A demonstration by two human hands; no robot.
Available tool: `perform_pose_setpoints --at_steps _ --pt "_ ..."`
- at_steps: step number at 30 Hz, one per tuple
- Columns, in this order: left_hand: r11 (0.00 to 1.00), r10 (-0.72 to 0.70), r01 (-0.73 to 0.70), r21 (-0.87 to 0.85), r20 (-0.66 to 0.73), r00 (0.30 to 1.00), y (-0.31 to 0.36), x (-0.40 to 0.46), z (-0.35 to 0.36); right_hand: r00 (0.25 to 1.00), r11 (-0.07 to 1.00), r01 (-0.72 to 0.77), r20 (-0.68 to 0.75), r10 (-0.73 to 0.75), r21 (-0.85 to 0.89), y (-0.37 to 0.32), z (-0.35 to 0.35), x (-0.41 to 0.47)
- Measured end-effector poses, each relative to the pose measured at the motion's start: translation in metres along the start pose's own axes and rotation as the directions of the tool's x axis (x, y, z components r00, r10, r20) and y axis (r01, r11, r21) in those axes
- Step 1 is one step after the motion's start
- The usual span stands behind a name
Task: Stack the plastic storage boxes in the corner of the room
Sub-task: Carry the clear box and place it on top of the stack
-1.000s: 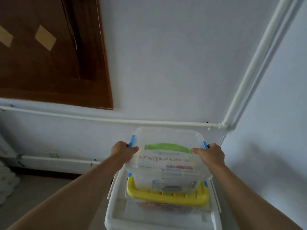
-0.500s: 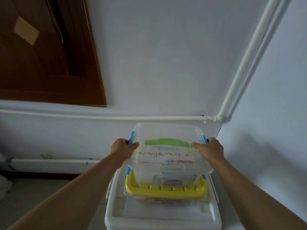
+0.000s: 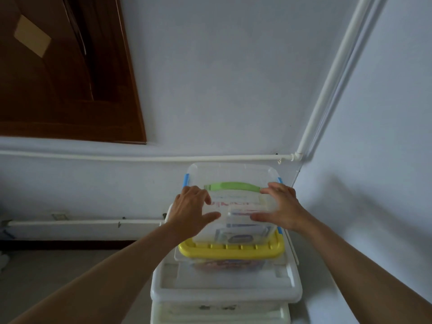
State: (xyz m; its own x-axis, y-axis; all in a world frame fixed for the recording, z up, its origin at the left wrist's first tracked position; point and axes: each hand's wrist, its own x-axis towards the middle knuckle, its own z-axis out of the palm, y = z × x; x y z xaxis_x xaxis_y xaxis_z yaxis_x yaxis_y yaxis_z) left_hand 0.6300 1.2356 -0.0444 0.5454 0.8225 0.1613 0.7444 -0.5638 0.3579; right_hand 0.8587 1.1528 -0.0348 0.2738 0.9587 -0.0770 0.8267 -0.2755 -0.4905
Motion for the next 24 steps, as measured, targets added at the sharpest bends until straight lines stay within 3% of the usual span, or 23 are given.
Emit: perform_pose_setpoints --at_steps 5,24 --pt "1.0 0.026 -0.026 -0.001 0.03 0.999 -0.001 -0.006 0.002 0.996 0.989 -0.001 0.088 0.014 -0.148 0.001 0.003 -0.002" --pt "0.999 0.027 -0.026 -0.043 0.027 0.999 0.001 -0.001 0.004 1.0 0.999 -0.012 0.018 0.013 -0.05 0.009 0.008 0.007"
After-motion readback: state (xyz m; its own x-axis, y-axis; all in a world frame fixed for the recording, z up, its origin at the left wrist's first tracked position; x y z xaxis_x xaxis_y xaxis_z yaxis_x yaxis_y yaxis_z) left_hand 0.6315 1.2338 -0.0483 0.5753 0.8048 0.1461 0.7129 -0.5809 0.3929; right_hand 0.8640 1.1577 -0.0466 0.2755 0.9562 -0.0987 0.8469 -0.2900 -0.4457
